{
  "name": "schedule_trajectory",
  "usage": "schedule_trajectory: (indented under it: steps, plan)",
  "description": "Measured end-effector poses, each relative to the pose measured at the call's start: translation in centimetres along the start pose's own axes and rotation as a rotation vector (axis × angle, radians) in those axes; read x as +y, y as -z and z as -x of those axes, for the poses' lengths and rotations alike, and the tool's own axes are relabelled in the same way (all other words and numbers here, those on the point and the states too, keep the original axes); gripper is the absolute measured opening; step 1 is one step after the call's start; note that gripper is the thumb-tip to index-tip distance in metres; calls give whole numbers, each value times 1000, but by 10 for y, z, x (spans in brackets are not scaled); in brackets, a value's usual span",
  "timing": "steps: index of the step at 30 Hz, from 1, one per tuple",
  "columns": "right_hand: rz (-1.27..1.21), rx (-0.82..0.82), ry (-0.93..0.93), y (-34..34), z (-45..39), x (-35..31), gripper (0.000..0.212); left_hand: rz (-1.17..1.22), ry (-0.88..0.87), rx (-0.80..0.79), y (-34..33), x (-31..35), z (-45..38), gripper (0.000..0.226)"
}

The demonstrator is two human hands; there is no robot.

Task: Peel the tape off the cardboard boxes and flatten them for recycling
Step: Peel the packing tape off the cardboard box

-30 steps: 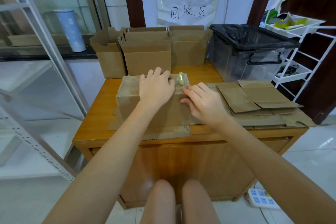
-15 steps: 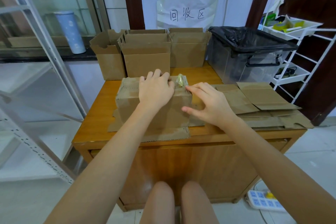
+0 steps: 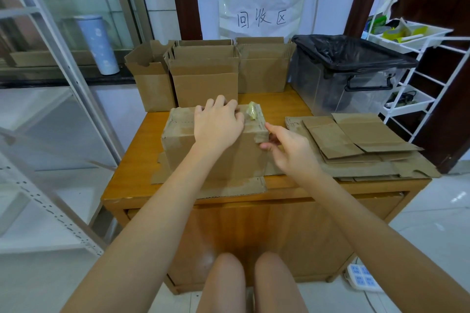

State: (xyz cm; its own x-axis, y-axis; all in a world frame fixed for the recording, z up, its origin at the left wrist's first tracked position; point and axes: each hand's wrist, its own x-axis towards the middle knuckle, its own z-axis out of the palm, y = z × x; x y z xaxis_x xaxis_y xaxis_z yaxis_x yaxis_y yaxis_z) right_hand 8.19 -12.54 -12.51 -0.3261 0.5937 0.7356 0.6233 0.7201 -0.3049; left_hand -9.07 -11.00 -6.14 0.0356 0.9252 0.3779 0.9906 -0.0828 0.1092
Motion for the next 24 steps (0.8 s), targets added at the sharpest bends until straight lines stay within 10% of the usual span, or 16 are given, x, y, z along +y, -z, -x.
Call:
schedule_trajectory:
  steps: [11, 18, 24]
  plan:
    - [9, -8, 117, 10, -8, 7, 25, -4, -5, -8, 1, 0, 0, 41]
    - [124, -99, 60, 28, -19, 1, 53, -4, -5, -12, 1, 1, 0, 41]
    - [78, -84, -41, 23, -28, -8, 22, -9, -5, 0, 0, 1, 1, 41]
